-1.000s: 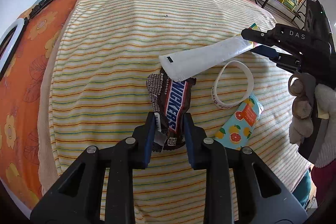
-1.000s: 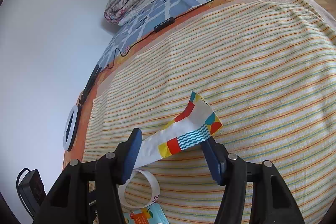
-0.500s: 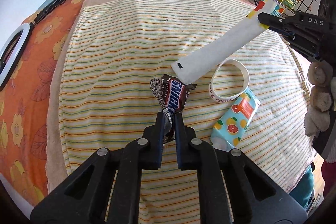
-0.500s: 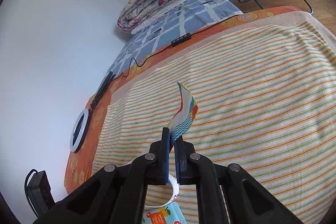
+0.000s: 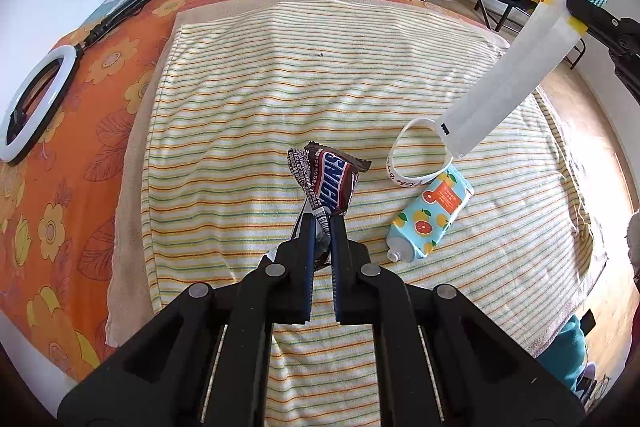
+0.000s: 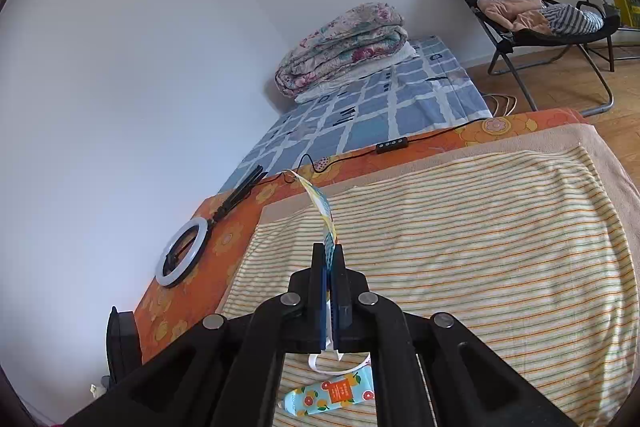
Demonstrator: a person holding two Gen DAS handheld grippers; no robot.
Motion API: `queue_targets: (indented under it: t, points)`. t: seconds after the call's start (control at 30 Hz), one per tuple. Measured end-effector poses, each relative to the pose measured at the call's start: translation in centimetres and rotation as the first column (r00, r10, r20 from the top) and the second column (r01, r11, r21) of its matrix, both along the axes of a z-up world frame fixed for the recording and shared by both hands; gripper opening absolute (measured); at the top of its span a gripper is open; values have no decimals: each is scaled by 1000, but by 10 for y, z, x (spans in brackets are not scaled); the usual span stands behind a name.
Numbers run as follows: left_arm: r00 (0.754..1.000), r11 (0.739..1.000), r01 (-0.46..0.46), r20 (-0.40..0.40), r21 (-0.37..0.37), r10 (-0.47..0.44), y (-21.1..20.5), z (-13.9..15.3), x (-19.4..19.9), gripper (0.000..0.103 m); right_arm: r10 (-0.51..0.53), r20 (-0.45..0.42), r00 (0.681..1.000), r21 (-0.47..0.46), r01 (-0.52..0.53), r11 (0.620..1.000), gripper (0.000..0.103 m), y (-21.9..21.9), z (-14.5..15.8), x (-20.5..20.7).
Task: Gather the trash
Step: 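Carry the wrapper and paper strip to the blue basket and release both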
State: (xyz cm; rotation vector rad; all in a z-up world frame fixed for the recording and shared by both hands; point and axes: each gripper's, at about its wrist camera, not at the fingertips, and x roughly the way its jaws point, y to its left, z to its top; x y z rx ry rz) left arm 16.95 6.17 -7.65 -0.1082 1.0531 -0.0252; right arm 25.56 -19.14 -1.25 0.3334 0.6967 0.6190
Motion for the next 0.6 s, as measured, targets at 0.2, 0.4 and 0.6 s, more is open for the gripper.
queue_targets:
  t: [0.2,0.4,0.6]
  points:
    - [1000,1000,10,21,-11,-9,-8,17,-28,5,35,70,997,-57,-31,998,0,-2,25,-38]
    - [999,999,30,39,-33,-29,-21,34,-63,5,70,109,992,-136,-54,989,0,-3,39,-82]
    - [996,997,70,51,-43,-68,-40,43,-104,5,109,147,983,-202,-78,976,0,-2,48,-133]
